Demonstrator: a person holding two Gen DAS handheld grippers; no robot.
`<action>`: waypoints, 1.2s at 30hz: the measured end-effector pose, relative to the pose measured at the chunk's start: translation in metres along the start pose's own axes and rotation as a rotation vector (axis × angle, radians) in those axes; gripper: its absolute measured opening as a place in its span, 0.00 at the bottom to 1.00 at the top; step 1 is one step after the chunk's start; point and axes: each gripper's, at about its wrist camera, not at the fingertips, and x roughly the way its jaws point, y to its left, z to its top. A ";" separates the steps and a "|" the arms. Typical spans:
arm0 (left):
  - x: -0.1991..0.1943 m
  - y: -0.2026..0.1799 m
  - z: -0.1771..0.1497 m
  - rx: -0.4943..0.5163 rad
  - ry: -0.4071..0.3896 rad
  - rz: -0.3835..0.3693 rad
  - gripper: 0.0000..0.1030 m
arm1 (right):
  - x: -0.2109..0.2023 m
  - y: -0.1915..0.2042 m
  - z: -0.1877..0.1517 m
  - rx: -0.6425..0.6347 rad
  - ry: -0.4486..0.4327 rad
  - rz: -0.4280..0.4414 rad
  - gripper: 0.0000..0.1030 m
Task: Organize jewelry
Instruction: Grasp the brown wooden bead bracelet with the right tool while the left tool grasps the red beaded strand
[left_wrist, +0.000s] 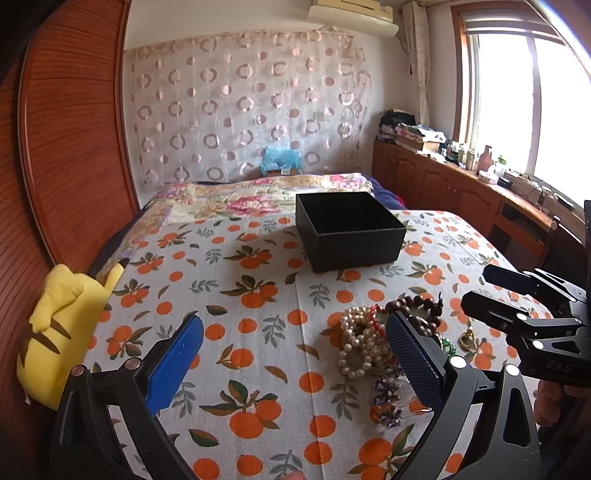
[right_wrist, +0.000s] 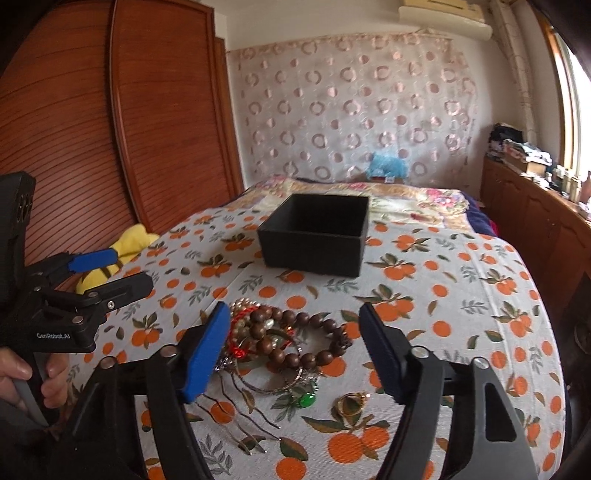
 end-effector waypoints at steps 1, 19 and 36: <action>0.002 0.001 -0.001 0.001 0.006 0.001 0.93 | 0.002 0.001 0.000 -0.004 0.007 0.005 0.66; 0.028 0.016 -0.019 0.003 0.118 -0.019 0.93 | 0.060 0.013 -0.001 -0.062 0.201 0.112 0.34; 0.052 -0.009 -0.009 0.052 0.188 -0.194 0.73 | 0.021 -0.024 0.019 -0.074 0.110 0.068 0.14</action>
